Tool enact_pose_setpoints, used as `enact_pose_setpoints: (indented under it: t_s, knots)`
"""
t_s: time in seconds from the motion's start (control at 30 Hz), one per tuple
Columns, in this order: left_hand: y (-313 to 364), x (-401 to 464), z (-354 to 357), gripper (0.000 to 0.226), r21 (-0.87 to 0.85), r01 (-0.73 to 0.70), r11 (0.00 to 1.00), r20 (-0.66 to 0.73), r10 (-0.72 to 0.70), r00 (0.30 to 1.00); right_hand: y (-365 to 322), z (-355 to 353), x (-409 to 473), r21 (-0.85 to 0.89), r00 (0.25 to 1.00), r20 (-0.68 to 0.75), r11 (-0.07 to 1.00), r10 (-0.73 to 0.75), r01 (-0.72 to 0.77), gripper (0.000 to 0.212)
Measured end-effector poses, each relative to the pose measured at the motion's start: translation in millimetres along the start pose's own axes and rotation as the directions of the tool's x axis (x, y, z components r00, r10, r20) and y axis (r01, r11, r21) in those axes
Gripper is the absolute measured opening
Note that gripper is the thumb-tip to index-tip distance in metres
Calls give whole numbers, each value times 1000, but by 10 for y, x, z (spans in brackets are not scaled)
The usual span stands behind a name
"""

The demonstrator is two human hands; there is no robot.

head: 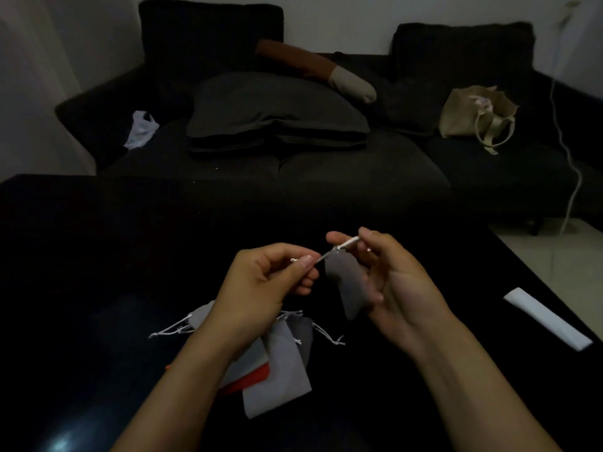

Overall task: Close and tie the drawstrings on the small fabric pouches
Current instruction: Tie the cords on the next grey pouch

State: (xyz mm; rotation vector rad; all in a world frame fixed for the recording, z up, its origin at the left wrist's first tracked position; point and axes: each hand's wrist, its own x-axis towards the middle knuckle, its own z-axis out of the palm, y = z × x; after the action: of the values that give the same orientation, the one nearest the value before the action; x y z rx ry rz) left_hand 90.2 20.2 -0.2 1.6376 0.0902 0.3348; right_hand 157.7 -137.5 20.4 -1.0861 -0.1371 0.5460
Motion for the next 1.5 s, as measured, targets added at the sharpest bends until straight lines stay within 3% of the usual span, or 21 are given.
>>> enact_pose_setpoints:
  t_s: [0.07,0.23,0.33,0.6,0.7,0.9,1.07,1.23,1.33,1.5]
  knots:
    - [2,-10,-5,20,50,-12,999,59,9,998,2,-15,-5,-68,999,-20,997,-25,24,19]
    - [-1,-25,42,22,50,10,999,111,-15,994,61,28,-11,-169,998,14,984,-54,55,36]
    - [-32,-10,18,21,74,20,997,136,-30,990,59,24,-12,-187,999,-8,982,-36,34,29]
    - [-50,29,-14,17,123,33,992,94,-45,995,53,30,-3,68,997,-13,995,75,-74,8]
    - [-32,36,-26,16,167,1,986,69,-13,998,41,22,20,184,997,43,980,64,-71,22]
    - [31,11,-35,16,204,-54,977,43,46,998,-15,-38,50,-7,993,29,993,-115,115,29]
    - [37,-5,-24,18,48,56,997,105,-61,993,69,-13,63,-84,988,15,984,-156,157,26]
    - [20,13,48,30,29,132,991,145,-135,980,122,-17,53,-147,985,67,975,-159,167,16]
    - [-7,28,69,29,78,82,994,59,-87,995,122,-67,56,-383,965,95,886,-246,264,17]
    - [-26,19,22,25,165,-37,986,2,37,999,107,-106,42,-717,930,164,608,-328,341,7]
